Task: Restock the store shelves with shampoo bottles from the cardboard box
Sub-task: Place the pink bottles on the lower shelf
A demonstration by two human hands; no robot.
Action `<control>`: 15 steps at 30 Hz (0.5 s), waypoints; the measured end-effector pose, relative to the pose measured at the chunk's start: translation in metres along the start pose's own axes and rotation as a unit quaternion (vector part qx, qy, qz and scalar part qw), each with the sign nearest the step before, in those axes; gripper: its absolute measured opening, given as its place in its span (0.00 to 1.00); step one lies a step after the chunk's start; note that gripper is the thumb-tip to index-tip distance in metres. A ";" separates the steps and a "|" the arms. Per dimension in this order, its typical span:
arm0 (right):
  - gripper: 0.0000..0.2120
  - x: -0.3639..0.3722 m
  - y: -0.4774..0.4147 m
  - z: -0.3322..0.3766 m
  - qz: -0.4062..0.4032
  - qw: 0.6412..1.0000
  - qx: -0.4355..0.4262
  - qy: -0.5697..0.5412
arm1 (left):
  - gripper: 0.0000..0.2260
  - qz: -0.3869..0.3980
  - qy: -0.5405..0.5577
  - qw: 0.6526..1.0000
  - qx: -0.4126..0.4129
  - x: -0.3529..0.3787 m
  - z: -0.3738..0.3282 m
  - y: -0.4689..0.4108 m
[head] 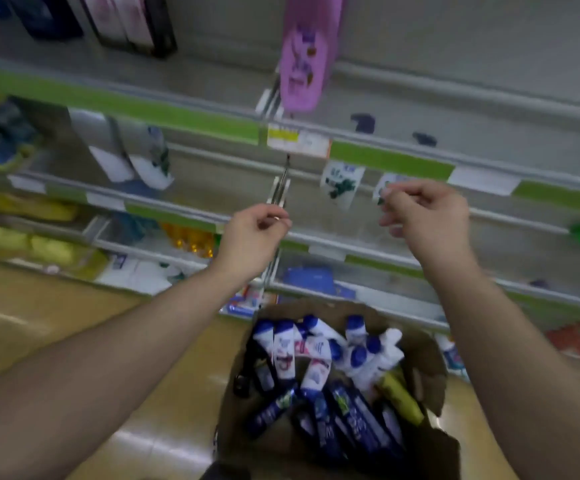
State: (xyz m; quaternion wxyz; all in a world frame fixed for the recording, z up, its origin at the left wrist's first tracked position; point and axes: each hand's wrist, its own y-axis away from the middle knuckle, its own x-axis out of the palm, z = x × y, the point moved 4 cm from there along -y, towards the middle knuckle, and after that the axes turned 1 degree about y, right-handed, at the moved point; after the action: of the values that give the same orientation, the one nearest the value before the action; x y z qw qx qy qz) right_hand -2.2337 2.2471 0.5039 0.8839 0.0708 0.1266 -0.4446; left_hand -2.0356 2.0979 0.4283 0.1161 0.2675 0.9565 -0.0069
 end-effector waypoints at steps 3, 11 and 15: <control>0.07 -0.019 0.018 -0.067 -0.007 0.997 0.070 0.043 | 0.08 0.022 -0.045 0.998 -0.038 0.022 0.042 0.016; 0.06 -0.069 0.062 -0.234 0.031 0.952 0.243 0.183 | 0.14 0.155 -0.214 0.954 -0.144 0.075 0.145 0.057; 0.06 -0.093 0.085 -0.290 0.089 0.903 0.322 0.270 | 0.19 0.189 -0.271 0.925 -0.190 0.089 0.185 0.073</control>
State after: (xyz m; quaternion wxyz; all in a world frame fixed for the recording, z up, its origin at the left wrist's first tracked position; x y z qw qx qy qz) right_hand -2.2653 2.4376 0.2542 0.7811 0.4797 0.2034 -0.3441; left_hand -2.0312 2.1917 0.2317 0.4183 0.4047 0.8035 0.1248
